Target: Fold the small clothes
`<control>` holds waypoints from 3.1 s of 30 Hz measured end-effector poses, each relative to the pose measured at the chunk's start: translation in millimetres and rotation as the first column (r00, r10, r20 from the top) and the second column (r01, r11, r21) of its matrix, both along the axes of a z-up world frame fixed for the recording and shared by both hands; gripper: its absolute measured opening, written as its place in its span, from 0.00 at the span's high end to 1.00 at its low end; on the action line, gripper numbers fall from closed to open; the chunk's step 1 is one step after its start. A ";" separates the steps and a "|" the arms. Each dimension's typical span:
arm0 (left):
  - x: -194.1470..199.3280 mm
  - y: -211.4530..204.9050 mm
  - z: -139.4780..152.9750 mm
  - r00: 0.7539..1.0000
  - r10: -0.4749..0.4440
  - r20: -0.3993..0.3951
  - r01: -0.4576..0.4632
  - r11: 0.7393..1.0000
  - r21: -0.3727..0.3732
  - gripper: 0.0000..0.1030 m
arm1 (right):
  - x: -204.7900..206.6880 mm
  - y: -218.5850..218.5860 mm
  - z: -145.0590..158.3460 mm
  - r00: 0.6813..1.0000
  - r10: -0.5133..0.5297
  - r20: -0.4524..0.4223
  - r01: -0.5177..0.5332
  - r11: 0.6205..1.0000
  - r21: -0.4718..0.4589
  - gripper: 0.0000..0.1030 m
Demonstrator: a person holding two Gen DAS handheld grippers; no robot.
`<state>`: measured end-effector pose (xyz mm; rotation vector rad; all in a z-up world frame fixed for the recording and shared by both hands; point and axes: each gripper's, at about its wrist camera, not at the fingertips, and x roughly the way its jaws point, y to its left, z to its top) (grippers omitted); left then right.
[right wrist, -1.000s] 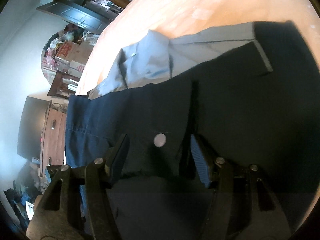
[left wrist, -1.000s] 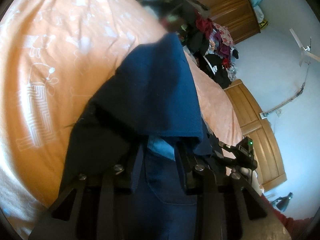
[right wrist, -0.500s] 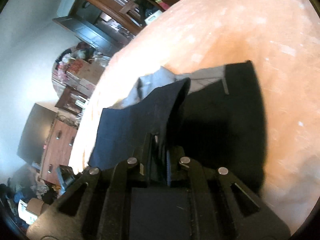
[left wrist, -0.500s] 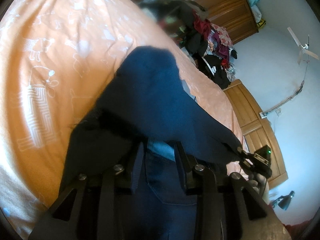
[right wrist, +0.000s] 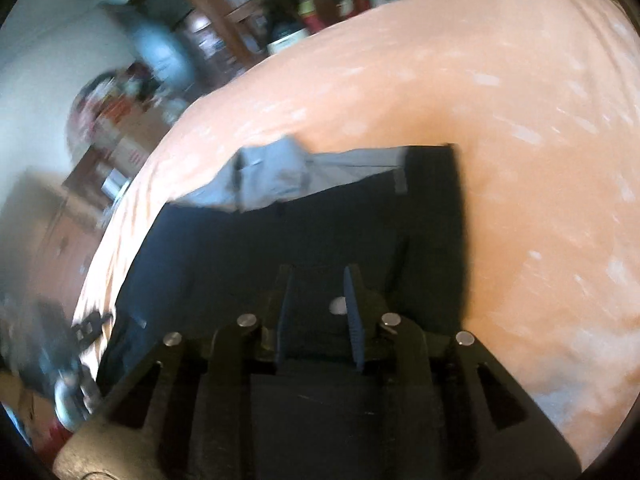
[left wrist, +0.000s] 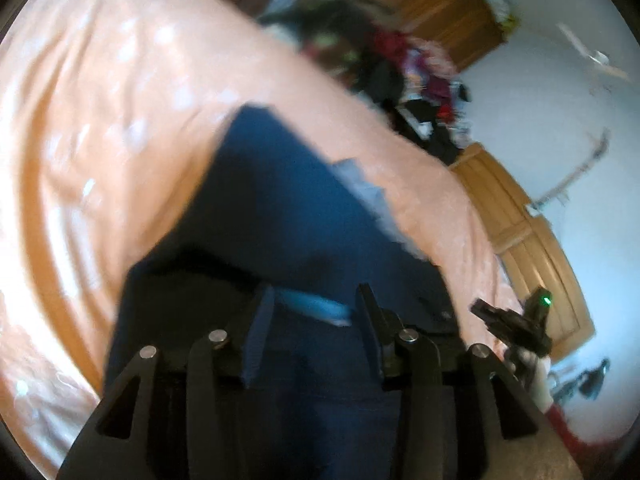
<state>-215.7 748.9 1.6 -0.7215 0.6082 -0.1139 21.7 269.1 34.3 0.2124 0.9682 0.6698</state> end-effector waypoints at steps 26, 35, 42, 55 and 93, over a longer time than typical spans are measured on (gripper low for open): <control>-111.7 15.1 -20.3 0.944 -0.126 -0.304 0.136 0.991 0.012 0.54 | -171.9 -152.8 -53.9 0.963 -0.089 -0.253 0.092 0.996 0.003 0.55; -171.3 5.6 -14.8 0.949 -0.162 -0.269 0.156 0.987 -0.045 0.55 | -213.4 -146.6 -68.5 0.954 -0.018 -0.299 0.042 0.996 0.076 0.53; -185.1 -7.2 -10.5 0.942 -0.203 -0.266 0.199 0.979 -0.040 0.61 | -223.6 -145.4 -68.4 0.954 0.015 -0.300 0.026 0.991 0.133 0.52; -200.4 -19.3 2.6 0.944 -0.063 -0.324 0.142 0.964 0.227 0.65 | -235.4 -146.4 -79.8 0.953 0.036 -0.302 0.012 0.988 0.155 0.50; -187.9 -33.9 -15.1 0.940 -0.282 -0.194 0.277 0.959 -0.052 0.86 | -251.1 -126.4 -54.1 0.970 0.092 -0.226 -0.071 0.992 0.100 0.95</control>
